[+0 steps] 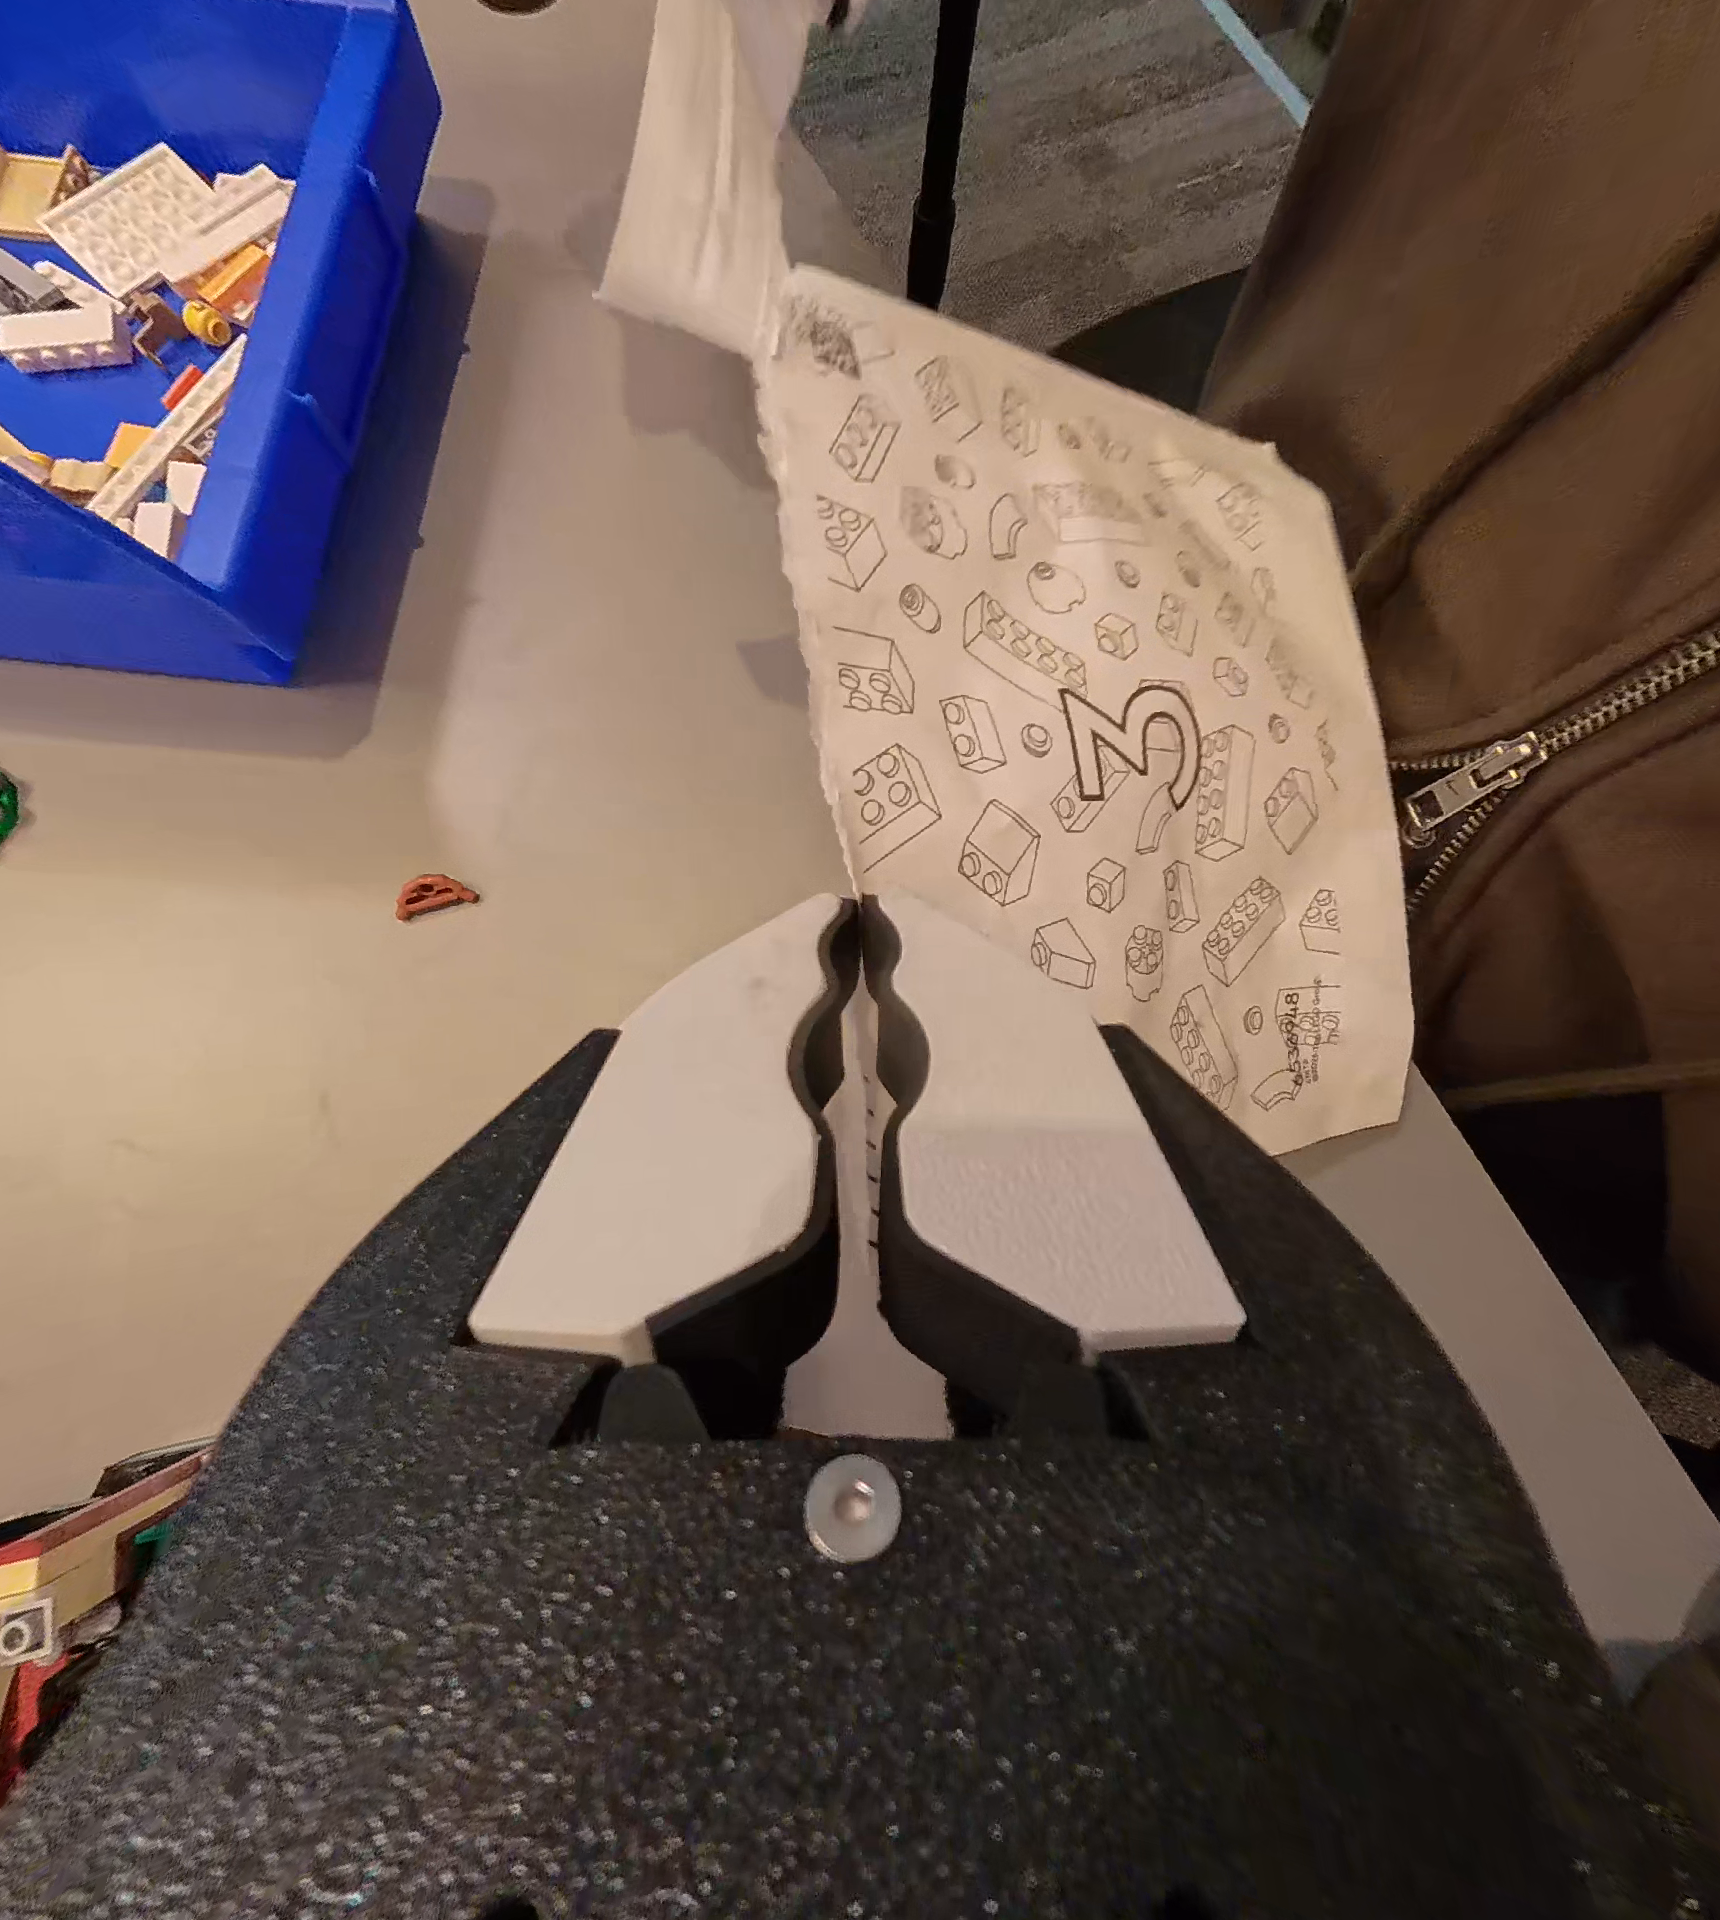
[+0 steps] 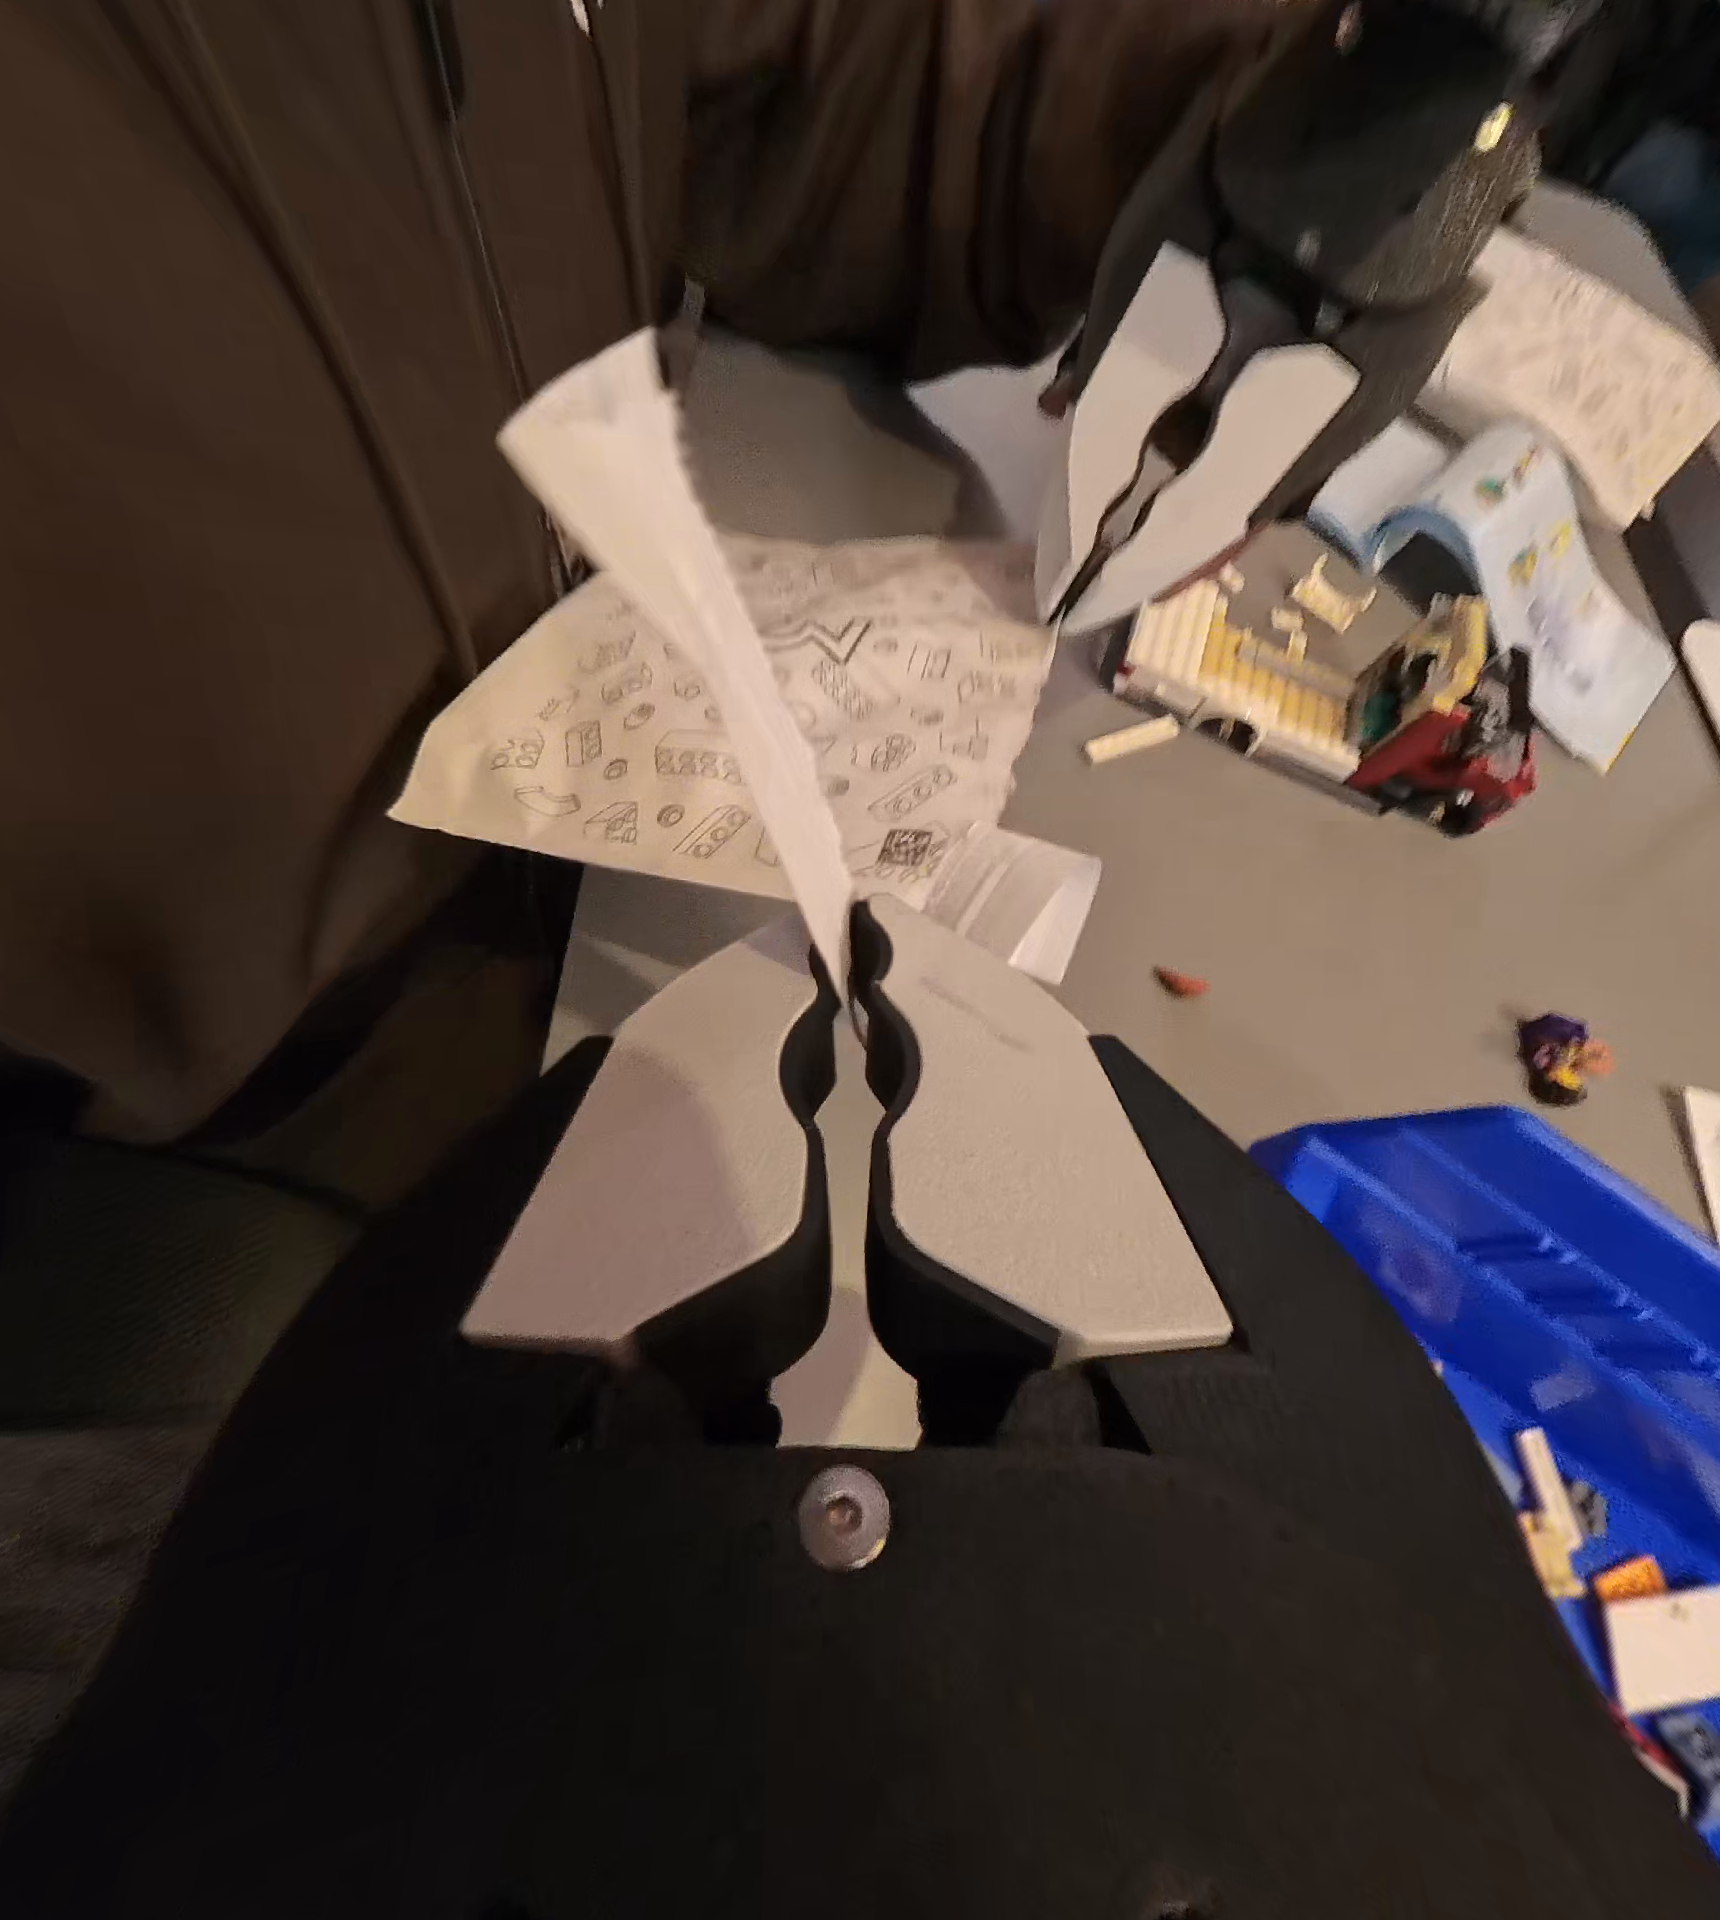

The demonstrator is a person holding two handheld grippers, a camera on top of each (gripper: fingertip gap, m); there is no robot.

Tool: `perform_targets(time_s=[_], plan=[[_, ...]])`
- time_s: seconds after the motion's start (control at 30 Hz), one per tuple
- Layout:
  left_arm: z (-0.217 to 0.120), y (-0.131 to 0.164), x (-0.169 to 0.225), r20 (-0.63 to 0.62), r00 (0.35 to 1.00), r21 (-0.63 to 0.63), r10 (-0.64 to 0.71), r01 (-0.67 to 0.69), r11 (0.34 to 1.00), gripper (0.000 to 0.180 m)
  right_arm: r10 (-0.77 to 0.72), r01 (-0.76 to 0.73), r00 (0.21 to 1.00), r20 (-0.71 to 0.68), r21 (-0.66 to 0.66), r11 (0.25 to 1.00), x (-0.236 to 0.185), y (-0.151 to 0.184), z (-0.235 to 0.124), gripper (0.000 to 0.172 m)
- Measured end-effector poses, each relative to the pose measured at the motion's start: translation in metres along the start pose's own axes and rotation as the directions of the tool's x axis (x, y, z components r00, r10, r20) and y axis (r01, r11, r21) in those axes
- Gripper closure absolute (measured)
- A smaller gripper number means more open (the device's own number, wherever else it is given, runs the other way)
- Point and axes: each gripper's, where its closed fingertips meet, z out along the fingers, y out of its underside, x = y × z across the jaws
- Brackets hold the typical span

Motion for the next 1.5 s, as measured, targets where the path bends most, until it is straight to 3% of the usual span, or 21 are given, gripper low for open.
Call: perform_targets(time_s=[0.13, 0.37, 0.53, 0.63, 0.83, 1.17, 1.5], plan=[[0.003, 0.003, -0.001, -0.003, 1.000, -0.021, -0.003, 0.002, 1.000, 0.180, 0.050, -0.048, 0.998, 0.025, -0.078, 0.996, -0.008, 0.025, 0.012, 0.172], [0.008, 0.007, -0.001, 0.015, 1.000, -0.075, -0.014, 0.016, 0.997, 0.180, 0.055, -0.047, 0.997, 0.061, -0.121, 0.992, -0.015, 0.033, 0.037, 0.169], [0.010, 0.009, 0.000, 0.025, 1.000, -0.114, -0.015, 0.017, 0.993, 0.177, 0.010, -0.005, 0.999, 0.038, -0.116, 0.993, -0.011, 0.020, 0.040, 0.161], [0.012, 0.010, -0.001, 0.029, 0.999, -0.117, -0.028, 0.031, 0.993, 0.167, -0.025, 0.027, 0.999, 0.025, -0.093, 0.995, -0.010, 0.007, 0.042, 0.171], [0.008, -0.003, -0.005, 0.057, 0.997, -0.055, -0.046, 0.049, 0.997, 0.147, -0.068, 0.069, 0.998, 0.018, -0.035, 0.997, -0.016, -0.012, 0.060, 0.172], [0.027, -0.005, 0.007, -0.006, 0.998, -0.097, -0.068, 0.067, 0.993, 0.146, -0.079, 0.080, 0.997, -0.017, 0.078, 0.994, -0.013, -0.041, 0.049, 0.172], [0.025, 0.000, 0.010, -0.025, 0.995, -0.112, -0.101, 0.097, 0.989, 0.147, -0.107, 0.111, 0.993, -0.052, 0.077, 0.991, -0.006, -0.047, 0.035, 0.172]])
